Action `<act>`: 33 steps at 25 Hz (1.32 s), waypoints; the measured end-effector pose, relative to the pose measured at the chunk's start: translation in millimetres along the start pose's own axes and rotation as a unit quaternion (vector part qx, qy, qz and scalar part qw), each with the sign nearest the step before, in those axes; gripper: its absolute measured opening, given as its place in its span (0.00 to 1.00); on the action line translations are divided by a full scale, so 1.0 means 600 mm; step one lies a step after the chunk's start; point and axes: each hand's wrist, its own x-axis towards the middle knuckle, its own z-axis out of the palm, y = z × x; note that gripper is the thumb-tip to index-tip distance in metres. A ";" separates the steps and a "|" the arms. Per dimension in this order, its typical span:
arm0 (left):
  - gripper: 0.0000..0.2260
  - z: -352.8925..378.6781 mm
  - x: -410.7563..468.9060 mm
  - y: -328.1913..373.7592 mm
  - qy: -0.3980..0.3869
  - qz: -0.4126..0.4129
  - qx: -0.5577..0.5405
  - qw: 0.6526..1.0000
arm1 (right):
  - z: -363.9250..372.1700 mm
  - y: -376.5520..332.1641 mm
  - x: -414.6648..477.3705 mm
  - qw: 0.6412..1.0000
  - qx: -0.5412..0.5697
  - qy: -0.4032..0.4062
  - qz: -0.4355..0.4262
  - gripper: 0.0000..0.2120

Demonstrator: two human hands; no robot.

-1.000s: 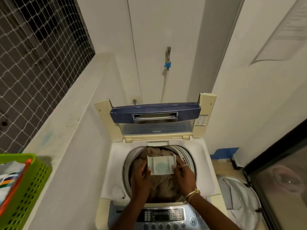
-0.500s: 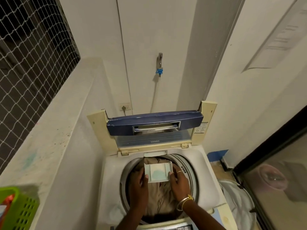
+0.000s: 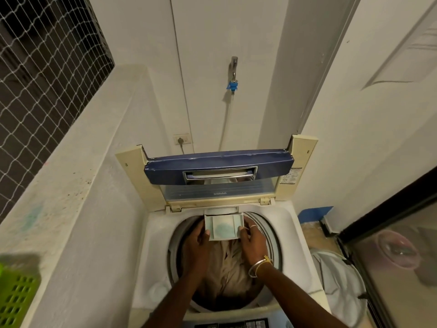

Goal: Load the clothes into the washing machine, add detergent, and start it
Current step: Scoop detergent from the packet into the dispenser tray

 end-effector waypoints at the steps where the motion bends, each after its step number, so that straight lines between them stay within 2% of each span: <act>1: 0.18 0.002 0.002 -0.002 -0.001 0.001 0.002 1.000 | 0.003 0.006 0.005 1.000 -0.002 -0.006 0.007 0.18; 4: 0.18 0.008 0.008 -0.016 -0.015 0.006 0.015 1.000 | 0.016 0.023 0.018 0.999 -0.029 -0.014 0.022 0.18; 11: 0.17 0.026 0.053 -0.022 -0.011 -0.041 0.020 0.999 | 0.050 0.052 0.069 0.995 -0.049 -0.006 0.088 0.19; 25: 0.20 0.051 0.117 -0.071 -0.016 -0.078 0.074 0.994 | 0.091 0.091 0.124 0.991 -0.110 0.023 0.076 0.15; 33: 0.21 0.063 0.138 -0.095 -0.028 -0.094 0.088 0.991 | 0.092 0.094 0.131 0.993 -0.099 0.036 0.052 0.14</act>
